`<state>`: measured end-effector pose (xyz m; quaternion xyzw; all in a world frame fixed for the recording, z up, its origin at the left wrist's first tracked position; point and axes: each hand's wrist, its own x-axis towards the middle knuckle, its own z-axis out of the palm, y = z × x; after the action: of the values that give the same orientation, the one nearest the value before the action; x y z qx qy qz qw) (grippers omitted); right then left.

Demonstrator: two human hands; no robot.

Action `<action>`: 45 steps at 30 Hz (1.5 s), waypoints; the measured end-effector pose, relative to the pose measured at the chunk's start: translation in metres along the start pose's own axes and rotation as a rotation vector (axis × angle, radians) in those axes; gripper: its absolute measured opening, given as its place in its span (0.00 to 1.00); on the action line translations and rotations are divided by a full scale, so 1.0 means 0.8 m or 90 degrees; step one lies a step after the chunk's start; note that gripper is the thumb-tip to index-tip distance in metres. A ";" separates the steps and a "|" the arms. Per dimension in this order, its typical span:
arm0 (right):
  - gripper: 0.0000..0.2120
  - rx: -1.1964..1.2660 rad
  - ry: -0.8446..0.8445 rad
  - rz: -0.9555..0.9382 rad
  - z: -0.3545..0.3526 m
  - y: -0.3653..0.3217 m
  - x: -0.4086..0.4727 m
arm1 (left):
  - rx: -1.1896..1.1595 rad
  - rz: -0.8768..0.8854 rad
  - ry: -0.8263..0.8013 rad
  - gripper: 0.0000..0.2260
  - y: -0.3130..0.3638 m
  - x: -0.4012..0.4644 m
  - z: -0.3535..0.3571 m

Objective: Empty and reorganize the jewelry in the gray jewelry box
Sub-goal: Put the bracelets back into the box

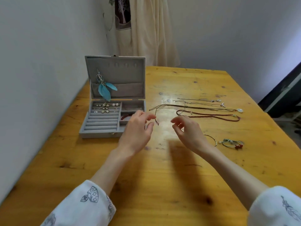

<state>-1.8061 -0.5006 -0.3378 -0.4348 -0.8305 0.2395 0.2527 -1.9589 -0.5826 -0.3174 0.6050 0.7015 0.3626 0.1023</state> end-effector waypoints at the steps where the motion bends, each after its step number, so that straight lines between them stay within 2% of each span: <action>1: 0.08 -0.015 0.000 0.010 -0.010 0.009 -0.008 | -0.010 0.005 -0.016 0.11 0.007 -0.005 0.008; 9: 0.09 -0.164 -0.068 0.148 -0.052 0.061 -0.052 | -0.003 0.008 -0.175 0.16 0.028 -0.055 0.078; 13: 0.14 -0.220 -0.113 0.200 -0.046 0.065 -0.056 | 0.138 0.089 -0.129 0.18 0.019 -0.077 0.099; 16: 0.11 -0.248 -0.113 0.181 -0.040 0.061 -0.055 | 0.147 0.104 -0.109 0.18 0.016 -0.077 0.103; 19: 0.09 -0.245 -0.164 0.125 -0.039 0.048 -0.054 | 0.131 0.122 -0.089 0.17 0.013 -0.075 0.104; 22: 0.07 -0.068 -0.155 0.078 -0.045 0.025 -0.051 | 0.036 0.081 -0.081 0.17 0.014 -0.073 0.101; 25: 0.03 0.104 -0.146 0.047 -0.057 -0.004 -0.045 | -0.109 -0.020 -0.107 0.27 0.019 -0.070 0.090; 28: 0.03 0.199 -0.179 0.038 -0.065 -0.026 -0.040 | -0.342 -0.155 -0.161 0.35 0.032 -0.064 0.069; 31: 0.04 0.244 -0.199 0.044 -0.065 -0.041 -0.034 | -0.553 -0.222 -0.227 0.26 0.034 -0.061 0.040; 35: 0.04 0.281 -0.201 0.076 -0.058 -0.055 -0.020 | -0.679 -0.279 -0.327 0.20 0.016 -0.068 0.006; 37: 0.04 0.307 -0.198 0.101 -0.048 -0.062 -0.010 | -0.764 -0.329 -0.293 0.18 0.004 -0.064 -0.008; 39: 0.05 0.332 -0.193 0.134 -0.036 -0.068 0.002 | -0.796 -0.370 -0.209 0.15 -0.005 -0.055 -0.022; 42: 0.06 0.354 -0.188 0.173 -0.015 -0.077 0.021 | -0.662 -0.403 -0.061 0.08 -0.019 -0.036 -0.041; 45: 0.07 0.333 -0.175 0.181 0.009 -0.083 0.040 | -0.458 -0.368 0.020 0.07 -0.039 -0.017 -0.056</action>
<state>-1.8661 -0.5084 -0.2955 -0.4305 -0.6978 0.5343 0.2054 -2.0057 -0.6121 -0.3092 0.3050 0.6725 0.5488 0.3919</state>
